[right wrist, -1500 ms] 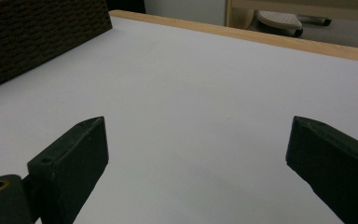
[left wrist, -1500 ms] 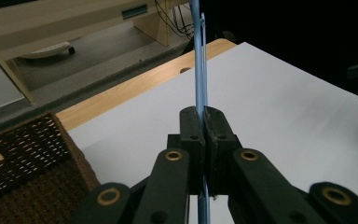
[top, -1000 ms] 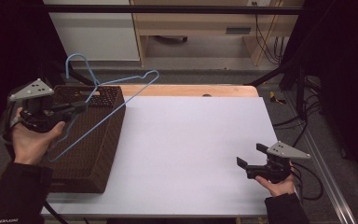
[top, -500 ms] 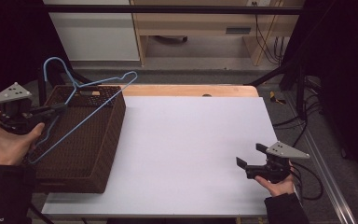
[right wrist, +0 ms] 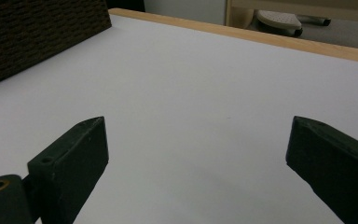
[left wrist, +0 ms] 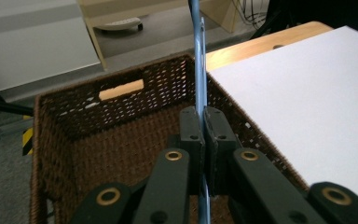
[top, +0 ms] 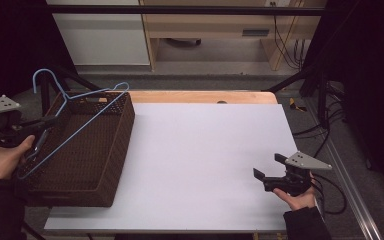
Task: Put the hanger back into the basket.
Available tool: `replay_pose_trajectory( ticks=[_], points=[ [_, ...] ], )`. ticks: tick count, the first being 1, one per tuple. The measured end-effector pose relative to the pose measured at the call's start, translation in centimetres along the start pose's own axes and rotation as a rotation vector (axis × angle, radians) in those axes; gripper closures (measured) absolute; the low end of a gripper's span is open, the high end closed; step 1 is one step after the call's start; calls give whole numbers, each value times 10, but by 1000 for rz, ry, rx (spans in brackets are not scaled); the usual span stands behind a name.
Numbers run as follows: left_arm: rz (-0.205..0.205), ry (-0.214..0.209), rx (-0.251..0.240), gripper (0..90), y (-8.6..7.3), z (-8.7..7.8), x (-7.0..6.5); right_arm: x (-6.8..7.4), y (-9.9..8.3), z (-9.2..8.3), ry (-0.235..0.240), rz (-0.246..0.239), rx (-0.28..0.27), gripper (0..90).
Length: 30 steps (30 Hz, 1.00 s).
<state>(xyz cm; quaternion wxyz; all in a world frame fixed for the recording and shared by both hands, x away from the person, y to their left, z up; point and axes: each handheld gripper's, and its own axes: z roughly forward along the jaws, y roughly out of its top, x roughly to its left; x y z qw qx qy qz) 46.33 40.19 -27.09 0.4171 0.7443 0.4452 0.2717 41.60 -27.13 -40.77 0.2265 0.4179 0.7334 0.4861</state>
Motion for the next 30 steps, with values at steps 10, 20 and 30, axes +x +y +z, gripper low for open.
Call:
replay_pose_trajectory(
  ticks=[10, 20, 30],
  points=[
    [8, 14, 35, 872, -17, 4, 15, 0, 0, 1, -1, 0, 2, 63],
    [16, 22, 66, 872, -34, 24, 16, 1, 0, 2, 1, 1, 4, 63],
    [-1, -2, 77, 872, -53, 50, 10, 1, 0, 2, 1, 0, 5, 62]
  ],
)
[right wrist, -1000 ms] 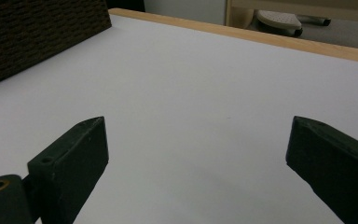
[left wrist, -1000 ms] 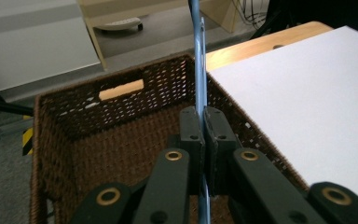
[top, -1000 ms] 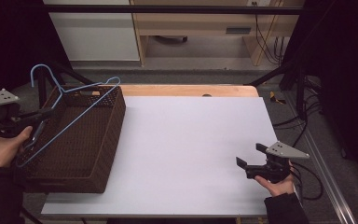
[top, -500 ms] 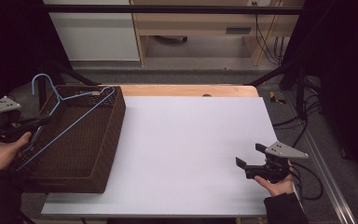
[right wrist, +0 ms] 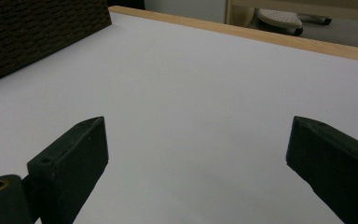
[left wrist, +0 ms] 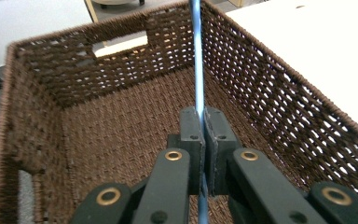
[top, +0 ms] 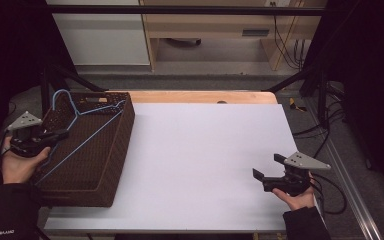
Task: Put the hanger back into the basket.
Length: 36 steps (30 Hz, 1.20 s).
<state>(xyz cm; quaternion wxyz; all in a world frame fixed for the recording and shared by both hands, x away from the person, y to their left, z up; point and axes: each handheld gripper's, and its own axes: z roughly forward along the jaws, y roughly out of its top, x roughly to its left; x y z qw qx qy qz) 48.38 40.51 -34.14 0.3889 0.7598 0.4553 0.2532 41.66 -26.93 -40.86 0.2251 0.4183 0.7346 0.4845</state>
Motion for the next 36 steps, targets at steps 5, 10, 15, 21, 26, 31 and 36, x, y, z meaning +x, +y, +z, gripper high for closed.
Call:
replay_pose_trajectory(
  ticks=[5, 10, 15, 21, 26, 31, 36],
  points=[
    [-19, 18, 27, 870, -10, 6, 3, 0, 0, 0, 0, -1, -1, 62],
    [-1, 52, 134, 864, -19, 16, 4, 0, 0, 1, 0, -5, 3, 62],
    [-16, 73, 152, 793, -23, 15, 4, 0, 0, 0, -3, -6, -1, 62],
    [-75, 71, 39, 640, -21, -10, 3, 0, 1, -1, -2, -3, -8, 61],
    [-89, 35, -81, 475, -14, -33, -10, 1, 2, -2, -1, -3, -15, 61],
    [-73, -9, -189, 330, -9, -46, -33, 2, 3, -4, -2, -7, -24, 60],
    [-42, -60, -242, 213, -4, -48, -63, 3, 5, -6, -4, -7, -33, 59]
  ],
)
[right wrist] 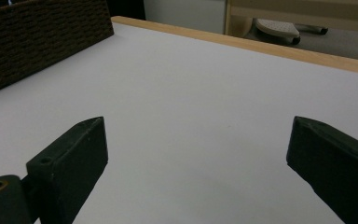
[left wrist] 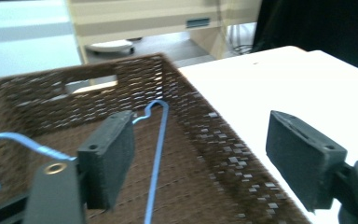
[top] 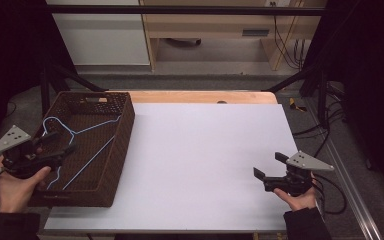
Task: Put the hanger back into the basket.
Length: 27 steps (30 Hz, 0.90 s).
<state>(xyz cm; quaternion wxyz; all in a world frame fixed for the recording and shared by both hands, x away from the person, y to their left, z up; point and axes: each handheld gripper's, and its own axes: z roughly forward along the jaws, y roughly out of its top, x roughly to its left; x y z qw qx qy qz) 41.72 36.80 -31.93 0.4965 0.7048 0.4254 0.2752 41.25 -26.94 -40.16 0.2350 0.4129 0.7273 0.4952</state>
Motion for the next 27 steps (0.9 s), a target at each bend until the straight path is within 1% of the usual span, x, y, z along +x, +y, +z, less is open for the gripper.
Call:
replay_pose_trajectory(
  ticks=[2, 5, 6, 8, 10, 13, 15, 20, 21, 23, 27],
  points=[
    [3, -30, -13, 182, 0, 2, -11, 0, 0, 0, 1, -5, -6, 59],
    [6, -62, -32, 142, -2, 6, -29, 0, 1, -1, 2, -4, -10, 58],
    [9, -72, -29, 127, -3, 8, -35, 1, 1, -1, 0, -4, -13, 58],
    [31, -87, -23, 111, -5, 12, -45, 1, 1, -2, -1, -4, -18, 57],
    [34, -104, -20, 94, -8, 18, -55, 1, 1, -2, 1, -3, -21, 56],
    [50, -116, -19, 78, -14, 25, -67, 1, 1, -3, 2, -3, -21, 54],
    [49, -130, -15, 67, -19, 30, -74, 1, 1, -3, 5, -2, -22, 53],
    [48, -171, 15, 63, -32, 42, -84, 1, 1, -3, 5, -5, -27, 50],
    [51, -170, 13, 62, -34, 43, -85, 0, 1, -3, 6, -5, -29, 50],
    [55, -180, 22, 63, -38, 45, -85, 0, 1, -4, 7, -4, -28, 51],
    [49, -190, 12, 61, -44, 45, -83, 1, 0, -3, 11, -2, -25, 48]
  ],
)
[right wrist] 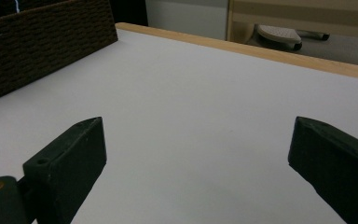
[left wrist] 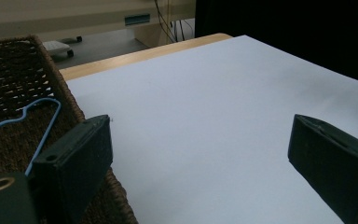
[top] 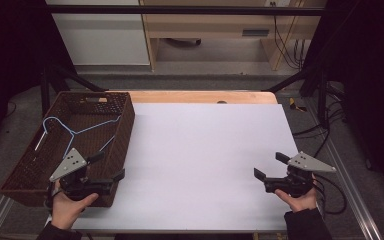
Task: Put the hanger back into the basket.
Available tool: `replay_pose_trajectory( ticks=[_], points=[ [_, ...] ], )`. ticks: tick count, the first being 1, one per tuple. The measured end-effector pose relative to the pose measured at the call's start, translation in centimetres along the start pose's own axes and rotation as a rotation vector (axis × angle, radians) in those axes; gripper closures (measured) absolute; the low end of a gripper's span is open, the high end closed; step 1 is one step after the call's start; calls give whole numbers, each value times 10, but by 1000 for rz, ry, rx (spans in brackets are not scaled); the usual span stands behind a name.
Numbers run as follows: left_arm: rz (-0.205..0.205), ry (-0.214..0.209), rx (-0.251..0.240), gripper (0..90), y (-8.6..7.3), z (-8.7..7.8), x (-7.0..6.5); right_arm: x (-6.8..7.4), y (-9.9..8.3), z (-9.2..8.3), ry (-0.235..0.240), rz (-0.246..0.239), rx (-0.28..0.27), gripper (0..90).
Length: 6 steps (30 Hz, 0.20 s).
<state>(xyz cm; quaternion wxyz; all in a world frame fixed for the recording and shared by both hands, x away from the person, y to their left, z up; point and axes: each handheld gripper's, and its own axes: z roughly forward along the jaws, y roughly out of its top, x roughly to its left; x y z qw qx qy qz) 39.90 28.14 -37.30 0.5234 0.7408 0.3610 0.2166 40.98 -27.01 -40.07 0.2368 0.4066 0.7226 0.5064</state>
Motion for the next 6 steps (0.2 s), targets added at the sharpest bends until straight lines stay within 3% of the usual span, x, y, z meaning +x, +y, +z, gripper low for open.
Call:
replay_pose_trajectory(
  ticks=[6],
  points=[
    [-10, 13, 6, 57, -4, -3, 5, -1, 0, -1, -2, 1, 0, 41]
  ],
)
